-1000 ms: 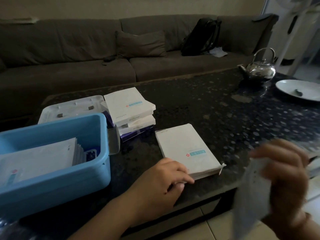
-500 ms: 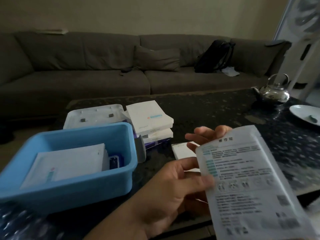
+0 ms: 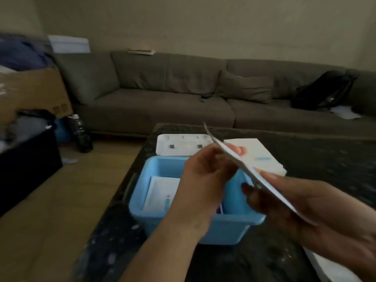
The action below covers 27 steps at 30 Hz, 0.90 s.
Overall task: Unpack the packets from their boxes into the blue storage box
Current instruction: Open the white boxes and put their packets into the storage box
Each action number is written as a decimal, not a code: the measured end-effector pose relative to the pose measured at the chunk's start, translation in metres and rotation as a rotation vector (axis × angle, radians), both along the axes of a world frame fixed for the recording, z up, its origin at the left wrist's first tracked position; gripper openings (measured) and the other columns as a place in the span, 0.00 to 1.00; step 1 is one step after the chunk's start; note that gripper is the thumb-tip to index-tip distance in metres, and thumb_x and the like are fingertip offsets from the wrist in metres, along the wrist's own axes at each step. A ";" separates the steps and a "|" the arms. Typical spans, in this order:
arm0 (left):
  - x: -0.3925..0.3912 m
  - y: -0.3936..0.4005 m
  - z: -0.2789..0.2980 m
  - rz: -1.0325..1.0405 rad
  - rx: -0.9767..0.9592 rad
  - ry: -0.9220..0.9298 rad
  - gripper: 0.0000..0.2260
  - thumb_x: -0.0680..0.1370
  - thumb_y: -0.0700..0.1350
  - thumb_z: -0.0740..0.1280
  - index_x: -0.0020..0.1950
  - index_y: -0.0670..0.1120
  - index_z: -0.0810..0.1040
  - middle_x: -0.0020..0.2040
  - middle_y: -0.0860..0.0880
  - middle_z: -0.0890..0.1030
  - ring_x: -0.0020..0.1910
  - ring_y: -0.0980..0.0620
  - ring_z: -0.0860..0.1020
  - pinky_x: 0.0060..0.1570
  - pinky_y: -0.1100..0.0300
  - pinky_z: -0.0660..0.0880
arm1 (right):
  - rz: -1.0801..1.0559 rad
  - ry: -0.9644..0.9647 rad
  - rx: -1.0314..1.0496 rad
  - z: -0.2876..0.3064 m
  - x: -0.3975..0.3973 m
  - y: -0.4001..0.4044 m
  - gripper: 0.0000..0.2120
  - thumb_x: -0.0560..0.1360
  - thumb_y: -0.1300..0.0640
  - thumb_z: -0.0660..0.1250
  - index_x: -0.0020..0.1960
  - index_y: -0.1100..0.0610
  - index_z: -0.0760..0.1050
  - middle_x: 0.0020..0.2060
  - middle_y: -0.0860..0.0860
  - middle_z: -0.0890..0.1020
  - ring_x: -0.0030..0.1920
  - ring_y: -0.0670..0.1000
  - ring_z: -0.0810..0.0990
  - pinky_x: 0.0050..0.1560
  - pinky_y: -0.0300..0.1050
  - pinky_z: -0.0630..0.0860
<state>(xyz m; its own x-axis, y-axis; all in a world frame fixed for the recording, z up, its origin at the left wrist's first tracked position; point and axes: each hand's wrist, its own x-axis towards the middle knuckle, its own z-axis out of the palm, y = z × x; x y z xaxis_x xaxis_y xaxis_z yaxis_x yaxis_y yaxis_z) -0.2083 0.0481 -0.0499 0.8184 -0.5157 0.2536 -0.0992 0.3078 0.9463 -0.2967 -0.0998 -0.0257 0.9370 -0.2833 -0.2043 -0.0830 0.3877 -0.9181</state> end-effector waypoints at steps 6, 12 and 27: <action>0.047 0.070 0.004 -0.016 0.113 0.199 0.16 0.81 0.57 0.59 0.62 0.50 0.77 0.48 0.45 0.87 0.46 0.48 0.86 0.40 0.55 0.82 | -0.125 0.055 -0.283 0.008 0.041 0.030 0.29 0.71 0.64 0.71 0.64 0.39 0.73 0.59 0.49 0.73 0.48 0.59 0.84 0.33 0.52 0.83; 0.066 0.098 -0.006 0.003 0.167 0.113 0.25 0.73 0.35 0.72 0.65 0.57 0.74 0.47 0.43 0.86 0.47 0.47 0.86 0.46 0.52 0.83 | -0.023 0.037 -0.280 -0.002 0.058 0.040 0.25 0.72 0.64 0.69 0.65 0.43 0.75 0.54 0.52 0.79 0.41 0.53 0.87 0.33 0.46 0.82; 0.084 0.123 -0.008 -0.103 0.369 0.039 0.22 0.67 0.38 0.73 0.60 0.50 0.78 0.41 0.42 0.86 0.39 0.48 0.85 0.35 0.63 0.80 | 0.004 0.125 -0.293 -0.019 0.090 0.030 0.19 0.74 0.64 0.68 0.60 0.45 0.79 0.60 0.53 0.78 0.49 0.57 0.85 0.41 0.48 0.84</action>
<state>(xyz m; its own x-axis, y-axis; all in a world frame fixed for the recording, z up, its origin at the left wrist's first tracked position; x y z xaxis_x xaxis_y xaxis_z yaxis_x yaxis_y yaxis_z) -0.1247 0.1710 -0.0575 0.7626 -0.6469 0.0053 -0.0477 -0.0479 0.9977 -0.2064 -0.0699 -0.0449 0.9112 -0.3433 -0.2278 -0.2027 0.1077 -0.9733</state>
